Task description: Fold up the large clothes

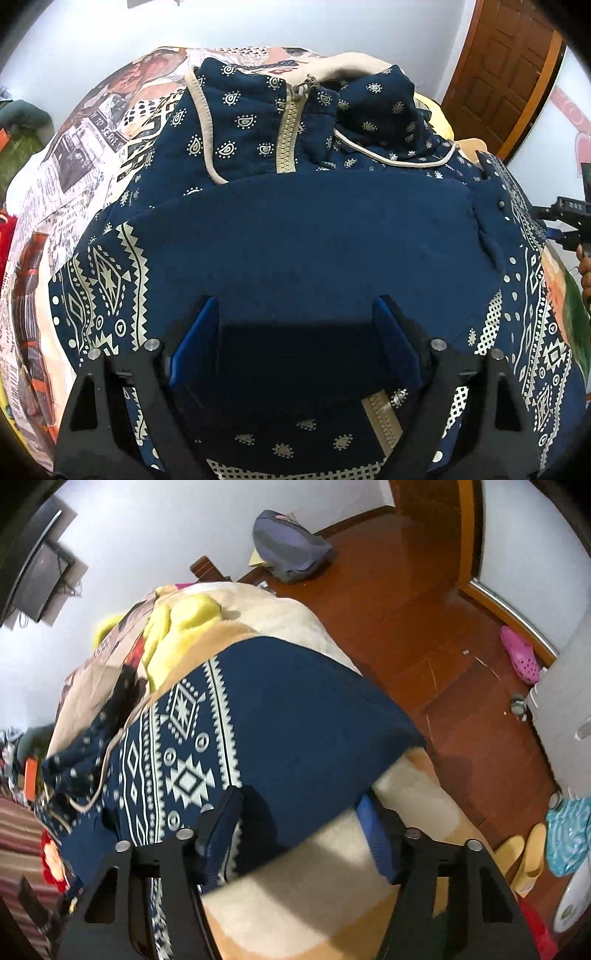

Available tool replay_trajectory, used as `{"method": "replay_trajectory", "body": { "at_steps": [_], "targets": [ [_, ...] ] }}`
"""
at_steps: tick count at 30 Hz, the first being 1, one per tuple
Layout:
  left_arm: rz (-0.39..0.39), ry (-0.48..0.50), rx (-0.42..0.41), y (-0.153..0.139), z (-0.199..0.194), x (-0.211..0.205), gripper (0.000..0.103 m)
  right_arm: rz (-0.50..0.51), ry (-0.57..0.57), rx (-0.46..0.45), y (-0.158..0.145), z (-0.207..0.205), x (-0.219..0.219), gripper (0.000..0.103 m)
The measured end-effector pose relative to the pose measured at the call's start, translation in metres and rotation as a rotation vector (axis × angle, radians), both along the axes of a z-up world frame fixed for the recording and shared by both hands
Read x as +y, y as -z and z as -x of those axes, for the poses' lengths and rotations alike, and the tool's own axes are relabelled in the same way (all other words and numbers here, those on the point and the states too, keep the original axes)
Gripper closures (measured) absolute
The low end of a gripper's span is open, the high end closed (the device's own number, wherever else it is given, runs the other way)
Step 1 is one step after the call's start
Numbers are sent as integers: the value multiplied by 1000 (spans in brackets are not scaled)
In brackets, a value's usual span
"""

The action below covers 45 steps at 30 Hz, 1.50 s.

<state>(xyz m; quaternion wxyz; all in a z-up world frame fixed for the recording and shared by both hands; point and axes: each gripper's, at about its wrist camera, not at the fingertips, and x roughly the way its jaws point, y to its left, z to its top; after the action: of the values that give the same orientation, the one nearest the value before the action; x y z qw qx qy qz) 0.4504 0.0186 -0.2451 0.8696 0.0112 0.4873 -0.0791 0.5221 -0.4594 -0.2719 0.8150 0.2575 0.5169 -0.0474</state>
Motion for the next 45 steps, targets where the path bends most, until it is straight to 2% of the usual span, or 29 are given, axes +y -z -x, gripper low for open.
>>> {"method": "replay_trajectory", "body": {
  "at_steps": [2,3,5,7,10,14,19,24,29,32,37,41,45],
  "targets": [
    [0,3,-1,0,0,-1,17,10,13,-5,0,-5,2,59],
    [1,4,0,0,0,-1,17,22,12,-6,-1,-8,4,62],
    [3,3,3,-2,3,2,17,52,1,-16,-5,-11,8,80],
    [10,3,10,-3,5,5,17,72,-10,-28,-11,-13,13,88],
    [20,0,11,-8,12,11,17,133,-22,-66,-26,-10,23,94],
    [19,-5,-18,-24,21,18,17,178,-74,-159,-61,-2,43,96],
    [18,-19,-67,-49,35,30,17,132,-151,-267,-107,7,73,98],
    [47,-43,-99,-68,49,45,17,158,-273,-350,-153,14,133,98],
    [43,-61,-124,-81,66,62,17,137,-380,-385,-168,21,196,98],
    [38,-73,-132,-86,76,73,17,124,-452,-368,-163,28,236,98],
    [42,-102,-125,-86,92,93,17,146,-557,-259,-116,36,301,98],
    [48,-119,-105,-81,102,103,17,202,-560,-138,-68,43,324,98],
    [31,-120,-85,-74,109,107,17,198,-536,-11,-30,48,318,98]
  ]
}}
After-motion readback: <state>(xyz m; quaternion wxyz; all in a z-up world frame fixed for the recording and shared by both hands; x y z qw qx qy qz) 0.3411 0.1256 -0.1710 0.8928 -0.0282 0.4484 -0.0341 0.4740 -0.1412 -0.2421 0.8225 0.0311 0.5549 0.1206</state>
